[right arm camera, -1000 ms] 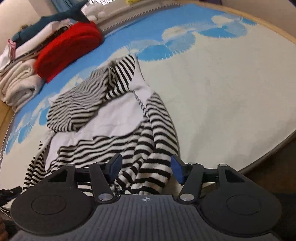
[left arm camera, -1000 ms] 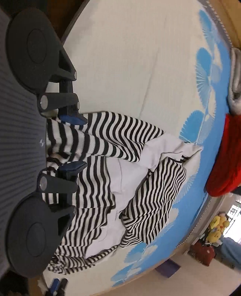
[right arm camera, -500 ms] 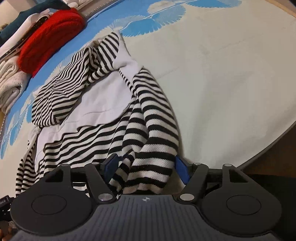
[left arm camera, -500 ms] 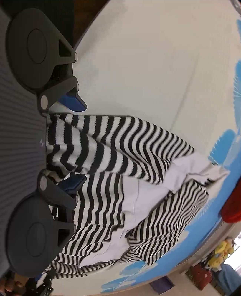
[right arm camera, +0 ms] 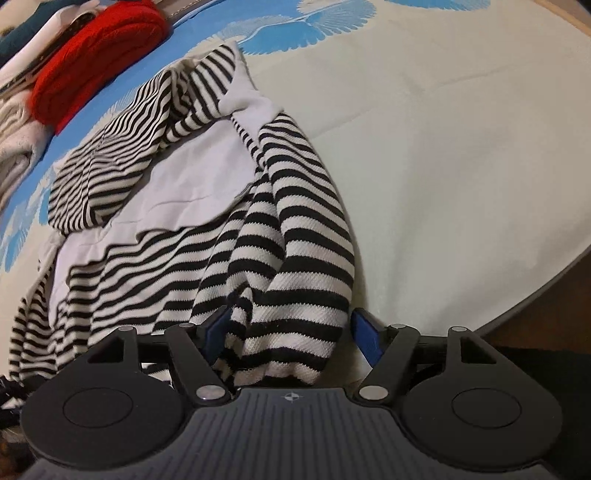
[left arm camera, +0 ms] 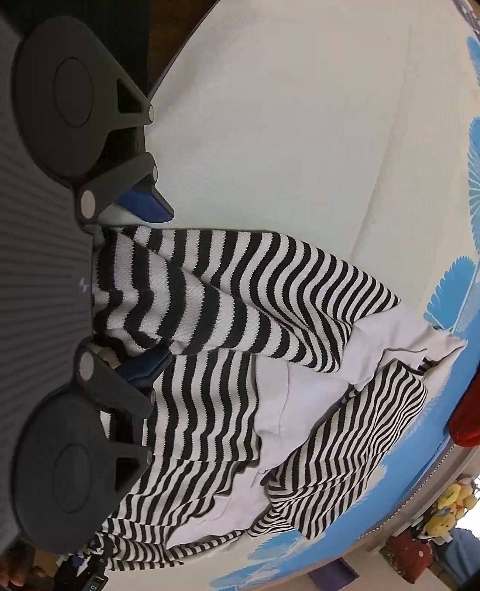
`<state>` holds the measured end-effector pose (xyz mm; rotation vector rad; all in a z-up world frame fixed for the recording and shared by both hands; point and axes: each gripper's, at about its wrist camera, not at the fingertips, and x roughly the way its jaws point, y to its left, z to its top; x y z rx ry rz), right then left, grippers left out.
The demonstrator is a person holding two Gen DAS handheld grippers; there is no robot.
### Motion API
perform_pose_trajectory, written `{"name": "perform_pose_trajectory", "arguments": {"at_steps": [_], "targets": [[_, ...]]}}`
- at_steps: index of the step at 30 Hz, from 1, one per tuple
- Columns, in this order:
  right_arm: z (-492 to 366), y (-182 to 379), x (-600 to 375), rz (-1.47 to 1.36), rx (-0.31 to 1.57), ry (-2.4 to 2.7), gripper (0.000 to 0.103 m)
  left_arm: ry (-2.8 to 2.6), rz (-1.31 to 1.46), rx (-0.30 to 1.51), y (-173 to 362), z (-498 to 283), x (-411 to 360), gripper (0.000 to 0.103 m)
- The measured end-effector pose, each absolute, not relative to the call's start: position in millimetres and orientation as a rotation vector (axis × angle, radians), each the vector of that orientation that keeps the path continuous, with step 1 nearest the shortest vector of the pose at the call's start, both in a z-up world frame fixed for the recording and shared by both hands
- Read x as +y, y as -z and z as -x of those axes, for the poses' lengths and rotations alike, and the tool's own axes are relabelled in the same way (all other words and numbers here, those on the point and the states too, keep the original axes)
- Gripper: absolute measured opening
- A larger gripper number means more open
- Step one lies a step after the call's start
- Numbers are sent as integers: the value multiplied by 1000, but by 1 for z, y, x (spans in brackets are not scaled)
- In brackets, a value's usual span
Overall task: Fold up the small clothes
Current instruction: 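Grasp the striped hem with the left gripper while the right gripper grasps it too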
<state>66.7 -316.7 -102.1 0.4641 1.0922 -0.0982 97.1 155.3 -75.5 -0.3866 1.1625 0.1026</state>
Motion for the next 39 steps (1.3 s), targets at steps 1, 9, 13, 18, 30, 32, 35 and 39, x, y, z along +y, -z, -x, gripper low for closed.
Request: {"name": "perform_pose_trajectory", "arguments": {"at_steps": [1, 9, 13, 18, 30, 32, 35, 39], "targets": [[-67, 102, -315, -450, 1092, 96, 72, -99, 381, 1162, 75, -97, 155, 80], [-64, 101, -315, -449, 1080, 67, 45, -86, 366, 1159, 75, -95, 155, 77], [-62, 99, -313, -435, 1066, 34, 17, -60, 350, 1143, 72, -95, 151, 53], [-55, 77, -314, -445, 970, 5, 9, -32, 337, 1078, 56, -89, 152, 10], [-55, 97, -329, -489, 1094, 86, 21, -54, 348, 1180, 70, -91, 156, 31], [-55, 98, -326, -476, 1102, 78, 22, -64, 338, 1192, 71, -91, 157, 38], [-57, 99, -321, -449, 1115, 65, 28, -75, 326, 1203, 73, -91, 157, 42], [-59, 102, -317, -416, 1124, 54, 32, -73, 313, 1202, 73, -91, 155, 41]]}}
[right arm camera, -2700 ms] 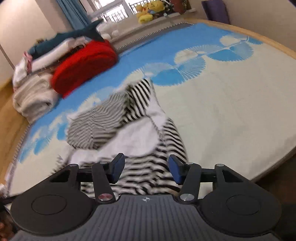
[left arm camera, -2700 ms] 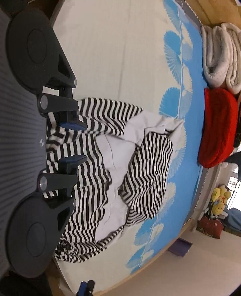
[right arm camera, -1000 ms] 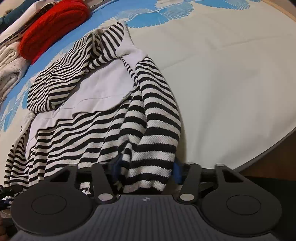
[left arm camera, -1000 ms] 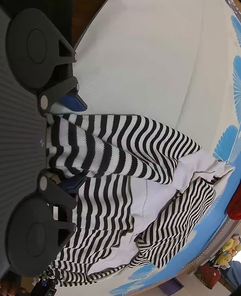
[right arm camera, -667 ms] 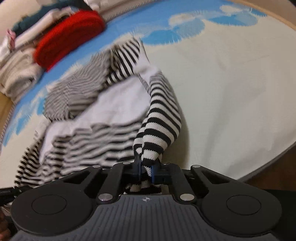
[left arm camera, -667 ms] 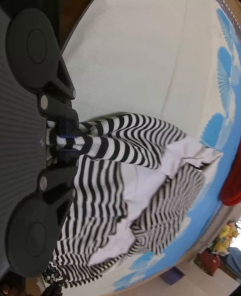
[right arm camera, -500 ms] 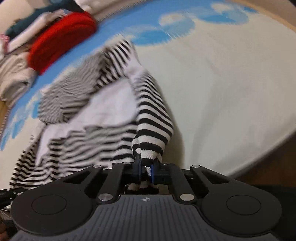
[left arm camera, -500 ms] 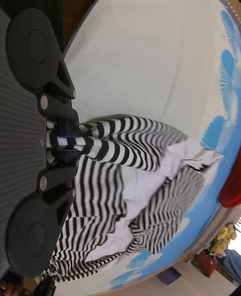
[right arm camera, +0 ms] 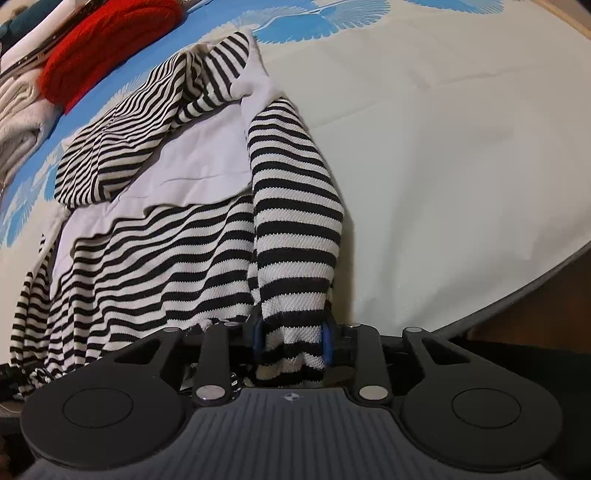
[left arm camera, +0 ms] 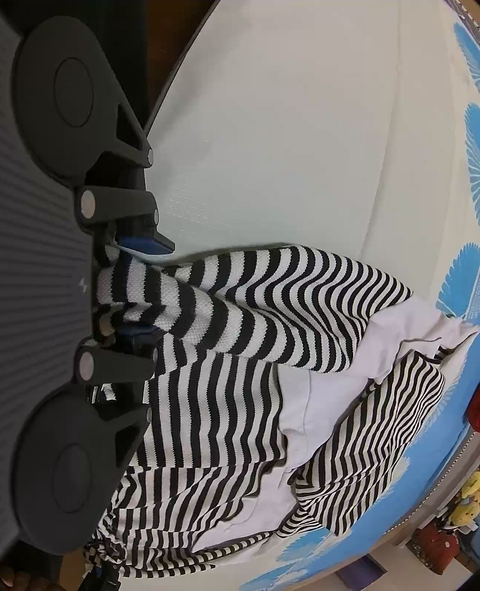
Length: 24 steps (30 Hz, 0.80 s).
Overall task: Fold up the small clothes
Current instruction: 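Grasp the striped hem with the left gripper while the right gripper grasps it too, then lift the hem with both grippers and fold it over toward the collar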
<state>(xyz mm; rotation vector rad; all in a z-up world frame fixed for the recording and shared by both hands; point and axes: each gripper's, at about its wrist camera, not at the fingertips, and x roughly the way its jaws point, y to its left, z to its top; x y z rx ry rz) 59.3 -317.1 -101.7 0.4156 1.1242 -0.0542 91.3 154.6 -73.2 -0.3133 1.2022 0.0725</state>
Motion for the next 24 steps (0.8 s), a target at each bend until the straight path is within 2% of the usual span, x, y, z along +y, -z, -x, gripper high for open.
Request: {"name": "perform_pose_trajectory", "arguments": {"at_steps": [2, 5, 7, 9, 10, 19, 24], "targets": [[-60, 102, -316, -401, 1124, 49, 32, -65, 303, 1201, 73, -92, 152, 41], [-60, 101, -314, -380, 1120, 38, 32, -45, 294, 1196, 73, -91, 150, 29], [-59, 101, -312, -363, 1113, 24, 19, -34, 281, 1189, 71, -91, 148, 23], [-59, 99, -312, -358, 1104, 10, 13, -23, 274, 1180, 70, -90, 146, 12], [-58, 98, -311, -354, 1094, 7, 11, -17, 269, 1170, 68, -90, 146, 10], [-46, 53, -318, -409, 910, -37, 7, 29, 284, 1020, 26, -73, 147, 8], [-33, 1, -335, -474, 802, -107, 7, 105, 378, 909, -30, -58, 170, 7]]}}
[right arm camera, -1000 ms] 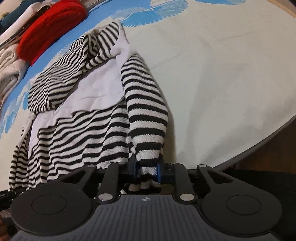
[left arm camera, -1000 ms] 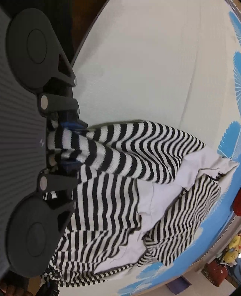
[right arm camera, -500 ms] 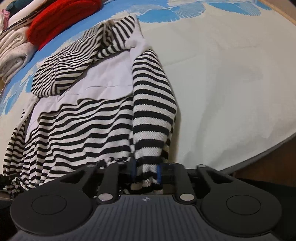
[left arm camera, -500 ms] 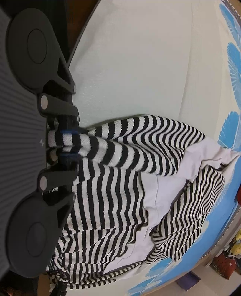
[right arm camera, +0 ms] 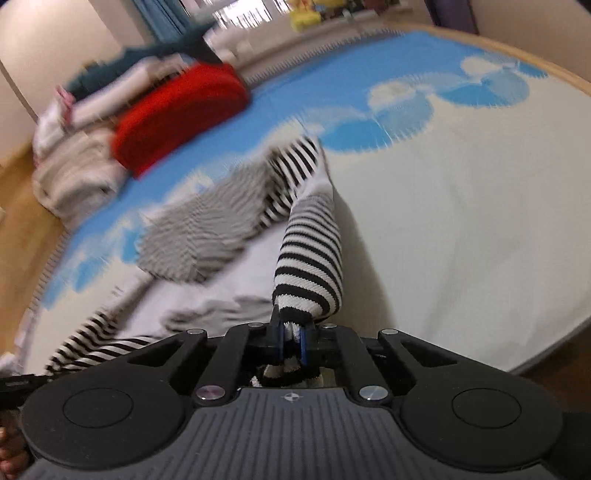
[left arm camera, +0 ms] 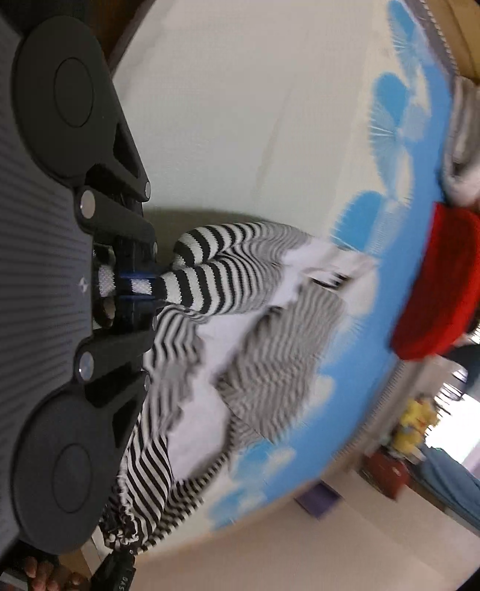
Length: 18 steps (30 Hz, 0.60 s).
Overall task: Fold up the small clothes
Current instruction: 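Lift the hem with both grippers and fold it over toward the collar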
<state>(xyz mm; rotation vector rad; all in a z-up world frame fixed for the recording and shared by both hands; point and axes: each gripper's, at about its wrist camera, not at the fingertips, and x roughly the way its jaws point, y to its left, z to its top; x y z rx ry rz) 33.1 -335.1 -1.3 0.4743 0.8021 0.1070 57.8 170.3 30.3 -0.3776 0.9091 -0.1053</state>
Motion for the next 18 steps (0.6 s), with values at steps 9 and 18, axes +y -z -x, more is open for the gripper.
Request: {"name": "perform_pose_trajectory", "arguments": {"at_steps": [9, 18], "targets": [[51, -94, -360, -526, 589, -286, 6, 259, 412, 814, -101, 19, 183, 7], [-26, -65, -361, -486, 660, -240, 6, 216, 490, 963, -50, -94, 192, 8]]}}
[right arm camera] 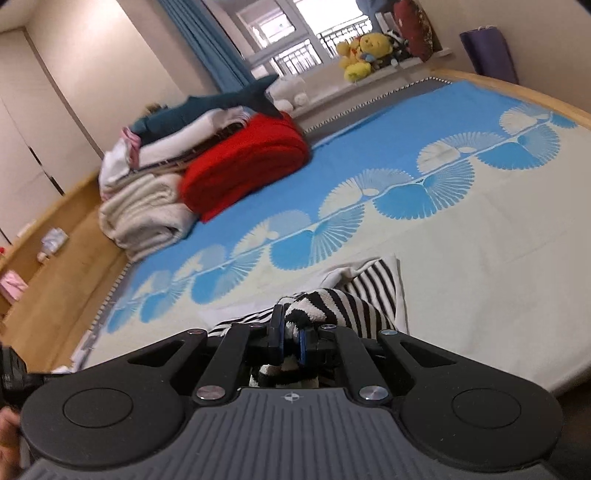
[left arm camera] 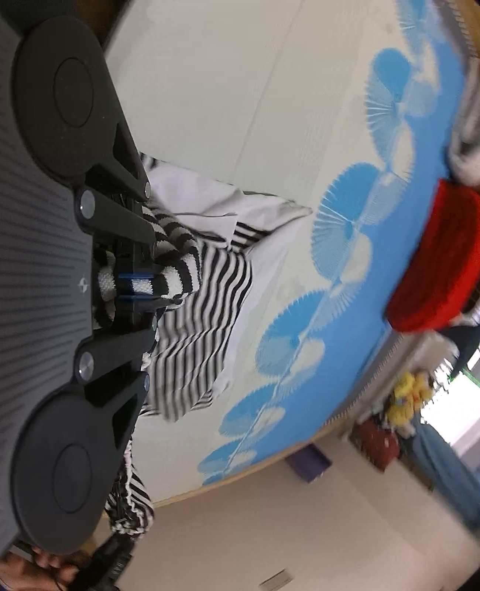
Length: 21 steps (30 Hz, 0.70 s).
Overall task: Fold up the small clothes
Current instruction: 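Lift the hem with both grippers and fold it over toward the collar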
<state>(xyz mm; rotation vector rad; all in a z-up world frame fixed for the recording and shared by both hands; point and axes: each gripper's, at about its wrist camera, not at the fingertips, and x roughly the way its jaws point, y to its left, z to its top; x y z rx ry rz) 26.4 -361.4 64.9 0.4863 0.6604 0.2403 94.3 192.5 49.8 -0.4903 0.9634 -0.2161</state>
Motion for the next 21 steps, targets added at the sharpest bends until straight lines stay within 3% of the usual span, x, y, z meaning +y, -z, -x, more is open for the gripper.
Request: {"name": "perform_pose_trajectory", "arguments": {"at_steps": [4, 8, 10, 14, 17, 21], "targets": [[-97, -40, -355, -466, 746, -209, 7, 182, 481, 1051, -15, -166, 195, 10], [-164, -6, -343, -419, 853, -137, 12, 105, 584, 1080, 23, -209, 211, 23], [-186, 12, -340, -388, 896, -92, 15, 34, 659, 1089, 29, -214, 225, 32], [-193, 27, -353, -442, 906, -46, 15, 28, 761, 974, 17, -203, 251, 37], [-185, 19, -357, -444, 875, -49, 20, 34, 721, 985, 17, -200, 255, 39], [-172, 9, -366, -405, 820, -16, 44, 49, 634, 1018, 16, -190, 257, 40]]}}
